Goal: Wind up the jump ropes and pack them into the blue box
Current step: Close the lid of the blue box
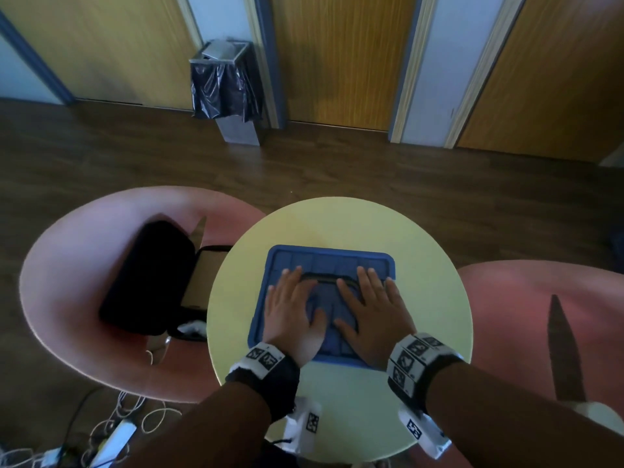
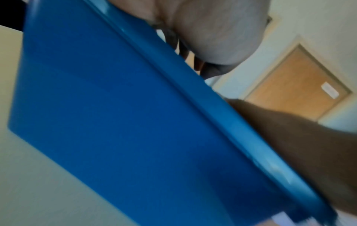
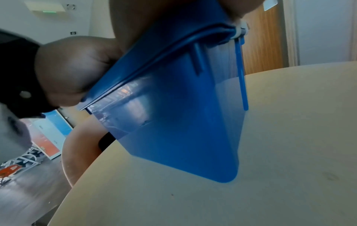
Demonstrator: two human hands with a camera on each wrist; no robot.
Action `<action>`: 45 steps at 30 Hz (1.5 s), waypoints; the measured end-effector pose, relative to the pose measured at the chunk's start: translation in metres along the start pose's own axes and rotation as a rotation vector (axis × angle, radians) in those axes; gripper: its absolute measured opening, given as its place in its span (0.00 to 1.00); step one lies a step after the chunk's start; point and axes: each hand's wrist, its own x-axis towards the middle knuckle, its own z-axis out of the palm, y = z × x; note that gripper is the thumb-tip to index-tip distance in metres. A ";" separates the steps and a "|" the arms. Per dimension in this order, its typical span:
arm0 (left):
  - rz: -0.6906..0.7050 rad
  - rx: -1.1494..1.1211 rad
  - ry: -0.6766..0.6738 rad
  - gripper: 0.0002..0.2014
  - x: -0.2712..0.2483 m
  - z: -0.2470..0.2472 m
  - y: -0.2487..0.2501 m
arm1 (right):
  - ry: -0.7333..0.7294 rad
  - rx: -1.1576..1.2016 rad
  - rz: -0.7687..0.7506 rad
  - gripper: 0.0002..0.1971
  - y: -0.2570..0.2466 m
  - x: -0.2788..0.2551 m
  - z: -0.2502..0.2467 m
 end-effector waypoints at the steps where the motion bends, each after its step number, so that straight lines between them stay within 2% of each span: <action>1: -0.108 0.049 0.037 0.30 0.000 -0.004 -0.003 | -0.017 -0.006 -0.006 0.38 0.000 -0.001 0.000; 3: -0.317 0.072 0.016 0.37 0.003 -0.013 -0.010 | -0.027 0.004 -0.003 0.38 -0.001 0.000 0.000; 5: -0.422 -0.015 -0.052 0.41 0.010 -0.022 -0.013 | -0.030 0.009 0.009 0.38 0.000 0.000 0.000; 7: -0.504 -0.173 -0.068 0.39 0.023 -0.033 -0.020 | -0.031 -0.004 0.019 0.38 0.001 0.000 0.001; 10: -0.655 -0.347 -0.084 0.27 0.043 -0.044 -0.048 | -0.039 -0.016 0.024 0.37 -0.001 -0.001 0.000; 12: -0.640 -0.362 -0.149 0.18 0.046 -0.048 -0.063 | -0.044 -0.003 0.025 0.37 0.000 0.000 -0.002; 13: -0.608 -0.341 -0.129 0.13 0.045 -0.049 -0.067 | -0.048 -0.004 0.023 0.37 0.000 0.001 -0.004; 16: -0.602 -0.339 0.106 0.14 0.039 -0.053 -0.069 | -0.058 -0.034 0.010 0.38 0.005 0.006 -0.007; 18: -0.595 -0.362 0.150 0.08 0.035 -0.049 -0.067 | -0.071 -0.048 0.003 0.39 0.008 0.010 -0.010; 19: -0.612 -0.484 0.144 0.06 0.034 -0.048 -0.068 | -0.074 -0.046 -0.001 0.39 0.010 0.012 -0.012; 22: -0.693 -0.930 0.016 0.12 0.034 -0.045 -0.066 | -0.079 -0.043 -0.015 0.41 0.018 0.018 -0.017; 23: -0.679 -0.952 -0.037 0.16 0.034 -0.047 -0.066 | -0.083 -0.047 -0.019 0.42 0.021 0.019 -0.017; 25: -0.599 -0.898 -0.126 0.30 0.034 -0.049 -0.069 | -0.082 -0.055 -0.024 0.42 0.025 0.022 -0.018; 26: -0.633 -0.927 -0.165 0.35 0.037 -0.047 -0.071 | -0.082 -0.064 -0.025 0.42 0.027 0.024 -0.018; 27: -0.663 -0.932 -0.216 0.36 0.040 -0.045 -0.075 | -0.081 -0.069 -0.026 0.42 0.028 0.026 -0.017; 28: -0.634 -0.913 -0.217 0.34 0.041 -0.044 -0.076 | -0.078 -0.070 -0.026 0.41 0.029 0.027 -0.018; 29: -0.665 -0.946 -0.205 0.28 0.044 -0.045 -0.074 | -0.074 -0.068 -0.025 0.40 0.030 0.029 -0.018; 31: -0.661 -0.859 -0.157 0.19 0.051 -0.045 -0.068 | -0.068 -0.068 -0.022 0.38 0.031 0.031 -0.018; 35: -0.463 -0.379 -0.116 0.23 0.058 -0.042 -0.050 | -0.068 -0.069 -0.021 0.38 0.032 0.032 -0.020; 39: -0.452 -0.210 -0.028 0.15 0.054 -0.032 -0.029 | -0.067 -0.063 -0.012 0.42 0.033 0.035 -0.021; 41: -0.358 0.016 -0.010 0.27 0.041 -0.021 -0.021 | -0.071 -0.055 -0.013 0.42 0.033 0.035 -0.021; 43: -0.190 0.227 -0.069 0.40 0.024 -0.016 -0.014 | -0.073 -0.050 -0.010 0.43 0.033 0.035 -0.021; 45: -0.056 0.345 -0.157 0.46 0.019 -0.015 -0.013 | -0.074 -0.050 -0.009 0.42 0.032 0.035 -0.022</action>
